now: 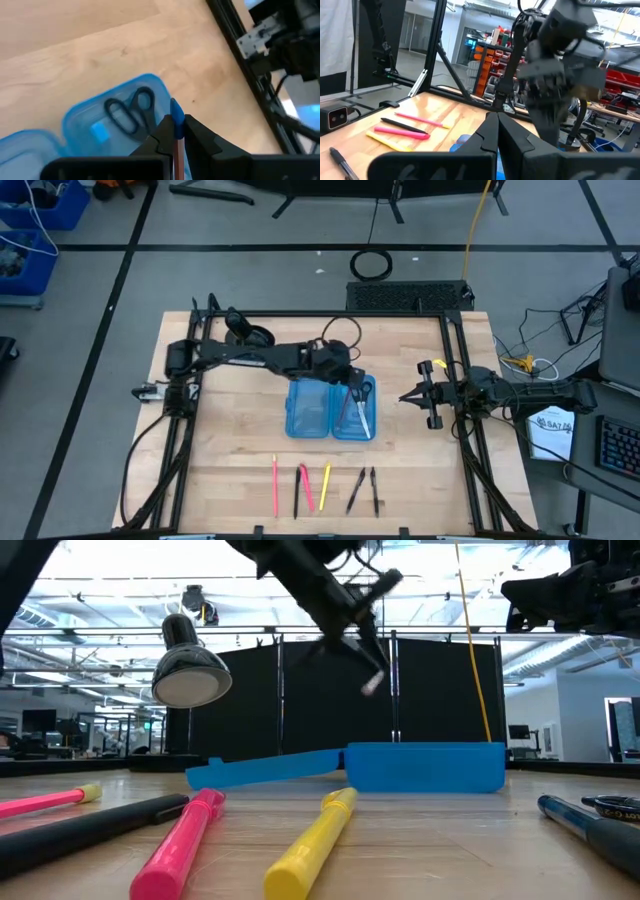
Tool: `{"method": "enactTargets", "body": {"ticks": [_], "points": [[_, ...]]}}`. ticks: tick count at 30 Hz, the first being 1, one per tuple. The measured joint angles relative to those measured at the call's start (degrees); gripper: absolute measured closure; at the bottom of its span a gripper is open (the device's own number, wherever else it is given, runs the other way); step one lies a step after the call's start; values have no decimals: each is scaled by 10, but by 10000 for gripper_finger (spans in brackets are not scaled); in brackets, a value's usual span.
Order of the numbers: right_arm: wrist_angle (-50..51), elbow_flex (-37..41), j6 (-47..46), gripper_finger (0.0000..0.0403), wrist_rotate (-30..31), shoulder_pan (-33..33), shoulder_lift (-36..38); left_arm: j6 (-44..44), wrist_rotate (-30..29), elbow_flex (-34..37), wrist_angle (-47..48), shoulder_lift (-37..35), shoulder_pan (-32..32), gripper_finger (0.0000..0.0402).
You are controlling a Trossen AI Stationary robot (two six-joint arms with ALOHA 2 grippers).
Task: Pick & place school supplies into a supply box
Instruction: Put the brown pencil into the supply box
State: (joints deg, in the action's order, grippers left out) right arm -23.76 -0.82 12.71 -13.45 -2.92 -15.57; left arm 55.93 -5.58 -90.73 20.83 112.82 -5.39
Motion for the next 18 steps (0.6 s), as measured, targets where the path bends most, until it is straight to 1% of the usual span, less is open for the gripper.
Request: {"method": "enactTargets", "body": {"ticks": [4, 8, 14, 18], "points": [[0, 0, 0, 403, 0, 0, 0, 16, 2, -9, -4, 34, 0, 371], [0, 0, 0, 403, 0, 0, 0, 17, -3, -9, 1, 51, 1, 371], [0, 0, 0, 403, 0, 0, 0, 13, -37, -9, 6, 55, -1, 371], [0, 0, 0, 403, 0, 0, 0, 9, -47, -9, 15, 56, -5, 371]]}}
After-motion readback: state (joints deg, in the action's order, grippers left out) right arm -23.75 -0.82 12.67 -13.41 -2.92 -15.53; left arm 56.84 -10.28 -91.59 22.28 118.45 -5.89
